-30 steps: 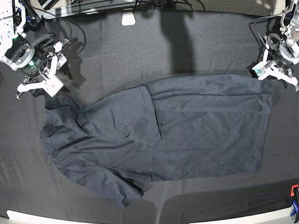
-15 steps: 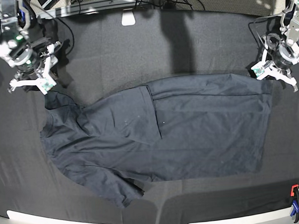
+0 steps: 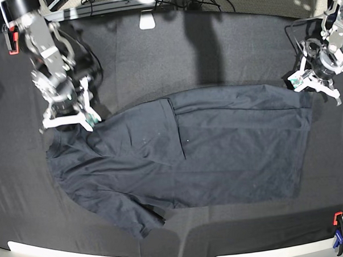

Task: Layout the t-shirt on the table in an organized manner, then fold the t-shirt properly
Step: 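Lower both grippers and grasp the collar-edge corners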

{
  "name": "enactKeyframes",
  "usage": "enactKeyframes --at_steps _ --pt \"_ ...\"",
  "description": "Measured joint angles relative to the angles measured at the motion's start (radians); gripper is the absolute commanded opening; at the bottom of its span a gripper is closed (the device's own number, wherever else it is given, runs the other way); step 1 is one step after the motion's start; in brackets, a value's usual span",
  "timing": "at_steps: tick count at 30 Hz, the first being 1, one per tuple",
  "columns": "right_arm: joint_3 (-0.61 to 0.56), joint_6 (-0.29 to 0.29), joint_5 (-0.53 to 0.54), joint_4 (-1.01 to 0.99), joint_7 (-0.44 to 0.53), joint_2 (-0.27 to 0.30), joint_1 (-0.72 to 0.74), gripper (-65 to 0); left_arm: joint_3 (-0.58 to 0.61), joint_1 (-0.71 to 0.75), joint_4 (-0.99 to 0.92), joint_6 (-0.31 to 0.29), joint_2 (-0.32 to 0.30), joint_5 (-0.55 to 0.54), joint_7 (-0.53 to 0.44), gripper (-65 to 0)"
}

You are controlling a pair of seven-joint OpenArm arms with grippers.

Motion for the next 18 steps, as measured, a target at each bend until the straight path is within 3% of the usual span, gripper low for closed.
enactKeyframes --at_steps 3,8,13,16,18 --pt "-0.003 -0.001 0.000 -0.004 -0.059 0.001 0.023 -34.9 0.000 0.000 0.000 0.000 0.000 0.000 -0.001 -65.0" --pt "-0.003 -0.002 0.000 -0.005 -0.058 0.031 0.010 -36.5 0.000 0.000 0.000 0.000 0.000 0.000 0.000 -65.0" --pt "-0.003 -0.001 -0.003 -0.006 -0.078 0.090 -0.022 -50.7 0.000 0.000 0.000 0.000 0.000 0.000 0.000 -65.0" --pt "-0.003 -0.005 0.001 -0.014 -0.097 0.105 -0.024 -64.1 0.000 0.000 0.000 0.000 0.000 0.000 0.000 -65.0" --pt "-0.003 -0.039 -0.001 -0.014 -0.097 0.101 -0.029 -65.0 0.000 0.001 0.000 0.000 0.000 0.000 0.000 -65.0"
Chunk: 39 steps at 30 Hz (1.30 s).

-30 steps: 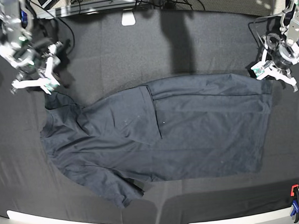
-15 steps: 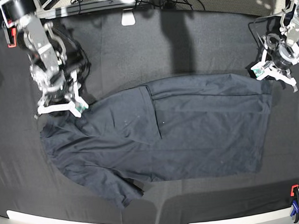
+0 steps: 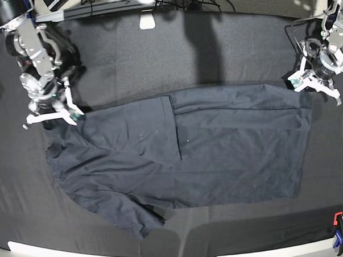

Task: Layout the t-shirt on the table in an organized manner, then fold the t-shirt properly
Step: 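Lower both grippers and grasp the collar-edge corners, then lift and pull the collar edge away from the hem with both grippers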

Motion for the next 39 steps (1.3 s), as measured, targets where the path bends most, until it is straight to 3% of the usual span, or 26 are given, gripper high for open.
enactKeyframes --at_steps 4,7,13,17,20,23,26,31,37,39 --pt "-0.002 -0.019 -0.027 0.007 0.002 0.012 -0.026 -65.0 0.000 0.034 0.004 0.000 -0.002 0.000 0.000 -65.0" --pt "-0.003 -0.033 -0.026 0.051 0.016 0.060 -0.095 -65.0 0.000 0.091 0.042 0.005 -0.031 -0.040 -0.004 -65.0" --pt "-0.002 -0.130 -0.027 0.188 0.016 0.179 -0.235 -65.0 -0.001 0.200 0.174 -0.002 -0.118 -0.112 0.023 -65.0" --pt "-0.002 -0.164 -0.022 0.261 0.019 0.230 -0.312 -65.0 0.000 0.229 0.226 -0.007 -0.139 -0.122 0.031 -65.0" --pt "-0.002 -0.180 -0.009 0.266 0.019 0.225 -0.303 -65.0 0.000 0.224 0.226 -0.007 -0.139 -0.122 0.019 -65.0" --pt "-0.003 -0.179 0.082 0.266 0.019 0.204 -0.249 -50.5 0.000 0.221 0.226 -0.007 -0.138 -0.119 0.019 -65.0" --pt "-0.002 -0.171 0.092 0.265 0.015 0.177 -0.224 -38.5 0.000 0.220 0.226 -0.007 -0.134 -0.115 0.042 -65.0" --pt "-0.003 -0.023 0.031 0.222 0.080 0.161 -0.227 -37.6 0.000 0.221 0.226 -0.006 -0.133 -0.114 0.045 -65.0" --pt "-0.003 -0.023 -0.010 0.153 0.103 0.102 -0.163 -37.7 0.000 0.221 0.226 -0.002 -0.131 -0.074 0.045 -65.0" --pt "-0.003 -0.005 -0.011 0.130 0.117 0.079 -0.135 -37.7 0.000 0.221 0.226 0.026 -0.131 -0.074 0.049 -65.0"
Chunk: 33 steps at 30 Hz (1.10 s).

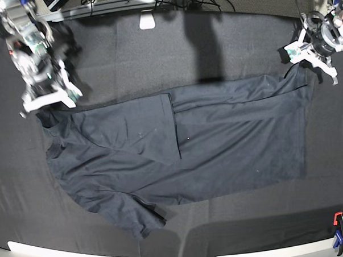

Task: Layout the t-shirt on the table in an organized manner, then fold the t-shirt properly
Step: 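Lift and pull the collar edge away from the hem with both grippers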

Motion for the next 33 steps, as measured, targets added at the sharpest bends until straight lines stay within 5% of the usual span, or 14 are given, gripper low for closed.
enactKeyframes --at_steps 4,12,20,24,28,33 --pt "0.001 0.068 -0.032 -0.051 0.039 -0.039 0.054 -37.7 0.000 -0.003 0.000 0.002 0.000 0.004 0.006 -65.0" --pt "0.003 0.092 -0.058 -0.143 0.045 -0.079 0.146 -38.5 0.000 -0.003 0.000 0.002 0.000 0.004 0.004 -65.0" --pt "0.003 0.097 -0.048 -0.147 0.074 -0.080 0.141 -64.7 0.000 -0.003 0.000 0.002 0.000 0.004 0.004 -65.0" --pt "0.000 0.008 -0.048 -0.148 0.074 -0.084 0.132 -65.0 0.000 -0.003 0.000 0.002 0.000 0.004 0.004 -65.0" --pt "0.000 -0.006 -0.053 -0.112 0.072 -0.050 0.112 -65.0 0.000 -0.003 0.000 0.002 0.000 0.004 0.004 -65.0" --pt "-0.003 -0.009 -0.052 0.027 0.069 0.061 -0.012 -65.0 0.000 -0.003 0.000 0.004 0.000 0.004 0.004 -65.0"
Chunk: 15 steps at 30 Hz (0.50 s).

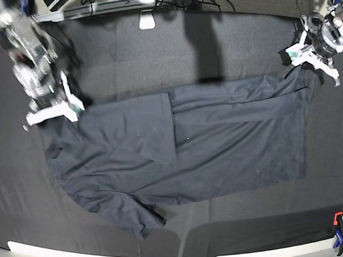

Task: Layout the t-shirt on the table in an organized manner, then fold the t-shirt properly
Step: 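Lift and pull the collar edge away from the hem with both grippers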

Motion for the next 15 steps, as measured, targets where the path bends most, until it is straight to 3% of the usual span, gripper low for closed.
enactKeyframes --at_steps 6,10,15 --pt "0.001 -0.001 0.001 0.136 -0.053 0.088 -0.137 -65.0 0.000 0.023 0.000 0.000 -0.007 0.001 -0.007 -65.0" --pt "0.001 -0.001 -0.007 0.169 -0.067 0.101 -0.226 -65.0 0.000 0.064 0.001 0.006 -0.024 0.005 -0.005 -65.0" --pt "0.001 -0.007 -0.119 0.176 -0.067 0.104 -0.356 -65.0 -0.001 0.159 0.004 0.015 -0.066 0.008 0.000 -65.0"
